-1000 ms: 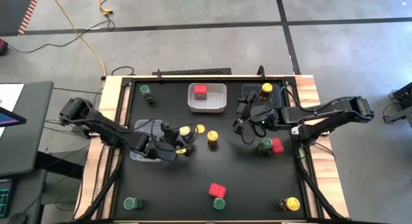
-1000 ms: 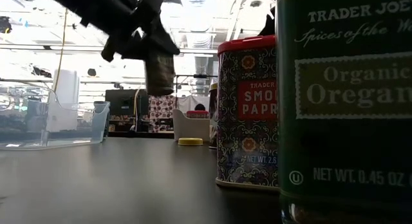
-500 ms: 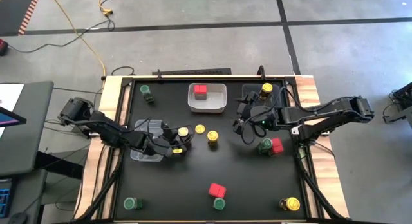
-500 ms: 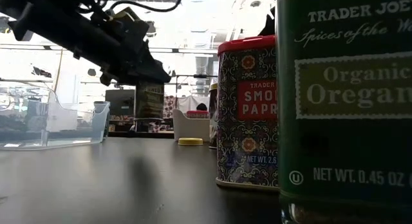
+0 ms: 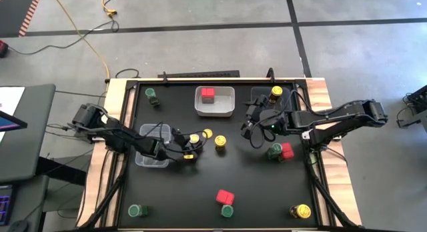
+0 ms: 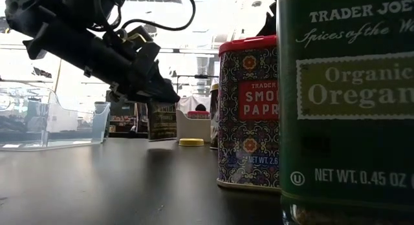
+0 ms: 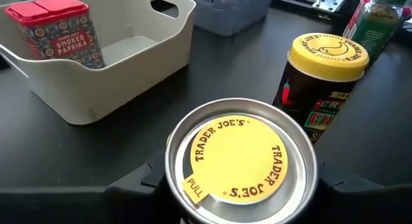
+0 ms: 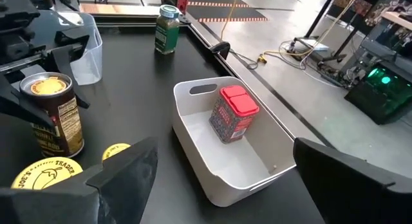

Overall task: Sort spices by type
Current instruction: Put the bottom left yellow seasoning bottle into the black bin

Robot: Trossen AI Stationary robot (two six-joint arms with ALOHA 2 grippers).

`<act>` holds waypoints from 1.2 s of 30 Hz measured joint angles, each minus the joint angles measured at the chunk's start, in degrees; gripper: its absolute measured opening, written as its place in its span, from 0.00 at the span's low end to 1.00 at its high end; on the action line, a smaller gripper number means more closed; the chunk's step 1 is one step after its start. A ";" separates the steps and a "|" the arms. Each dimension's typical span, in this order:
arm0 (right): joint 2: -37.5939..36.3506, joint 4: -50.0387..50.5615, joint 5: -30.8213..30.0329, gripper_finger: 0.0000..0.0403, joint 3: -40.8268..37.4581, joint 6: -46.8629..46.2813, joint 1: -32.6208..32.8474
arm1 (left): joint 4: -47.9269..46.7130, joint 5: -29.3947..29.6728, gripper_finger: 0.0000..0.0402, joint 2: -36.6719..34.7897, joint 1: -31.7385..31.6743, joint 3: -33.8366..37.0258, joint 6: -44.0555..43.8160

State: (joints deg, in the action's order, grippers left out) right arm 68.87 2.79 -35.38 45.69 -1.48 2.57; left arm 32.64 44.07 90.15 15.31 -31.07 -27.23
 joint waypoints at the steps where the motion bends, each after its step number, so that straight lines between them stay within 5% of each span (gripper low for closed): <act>1: -0.01 0.00 0.00 0.97 0.00 0.00 0.00 | -0.04 -0.02 0.48 0.00 0.00 0.00 0.00; 36: -0.01 0.02 0.00 0.97 0.00 -0.07 0.00 | -0.90 0.07 0.48 0.00 -0.74 0.00 -0.08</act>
State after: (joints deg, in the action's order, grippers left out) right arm 68.87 2.81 -35.38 45.69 -1.54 2.57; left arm 31.74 44.14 90.15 14.57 -31.07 -27.31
